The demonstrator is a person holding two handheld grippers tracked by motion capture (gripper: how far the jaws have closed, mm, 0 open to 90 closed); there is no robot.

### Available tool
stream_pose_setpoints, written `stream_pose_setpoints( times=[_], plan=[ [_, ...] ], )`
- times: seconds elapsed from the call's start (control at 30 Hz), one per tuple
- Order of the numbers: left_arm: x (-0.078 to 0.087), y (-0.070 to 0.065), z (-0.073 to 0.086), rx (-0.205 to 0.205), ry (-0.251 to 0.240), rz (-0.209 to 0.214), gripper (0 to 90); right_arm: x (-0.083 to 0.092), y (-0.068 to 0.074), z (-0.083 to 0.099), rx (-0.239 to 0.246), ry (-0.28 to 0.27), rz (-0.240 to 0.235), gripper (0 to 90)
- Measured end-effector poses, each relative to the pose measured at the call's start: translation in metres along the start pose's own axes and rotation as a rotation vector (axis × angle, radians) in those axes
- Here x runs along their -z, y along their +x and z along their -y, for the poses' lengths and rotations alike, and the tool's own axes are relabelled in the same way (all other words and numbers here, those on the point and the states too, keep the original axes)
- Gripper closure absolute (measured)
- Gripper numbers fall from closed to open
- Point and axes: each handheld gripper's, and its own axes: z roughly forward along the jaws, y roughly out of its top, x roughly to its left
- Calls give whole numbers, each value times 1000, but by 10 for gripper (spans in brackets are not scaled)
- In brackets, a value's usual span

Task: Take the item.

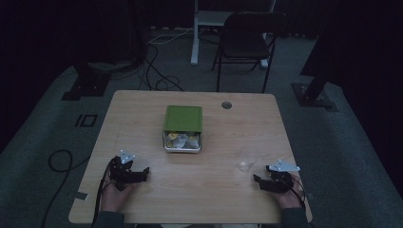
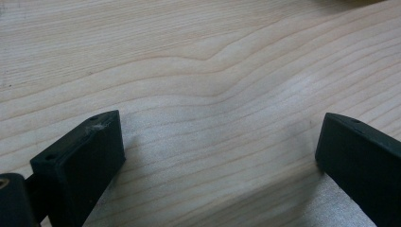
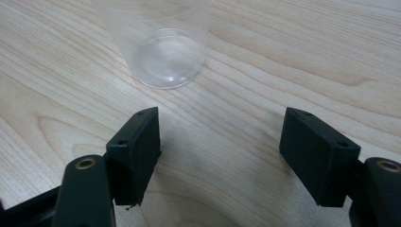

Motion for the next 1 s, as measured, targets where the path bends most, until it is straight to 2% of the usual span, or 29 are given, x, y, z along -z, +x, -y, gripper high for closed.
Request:
stream_pose_setpoints(
  times=[0.57, 0.63, 0.67, 0.87, 0.97, 1.0],
  plan=[
    [0, 0, 0, -5, -7, 5, 33, 0, 0, 0, 1, 0, -1, 293],
    [3, 0, 1, -15, -24, 16, 55, 0, 0, 0, 2, 0, -1, 293],
    [3, 1, 1, -17, -26, 18, 153, 0, 0, 0, 1, 0, -1, 293],
    [4, 1, -1, -20, -7, 19, 169, 0, 0, 0, 1, 0, -1, 293],
    [8, 1, -3, -12, 19, 13, 215, 0, 0, 0, 1, 0, -1, 293],
    [8, 1, -3, -8, 18, 12, 276, 0, 0, 0, 1, 1, -1, 293]
  ],
)
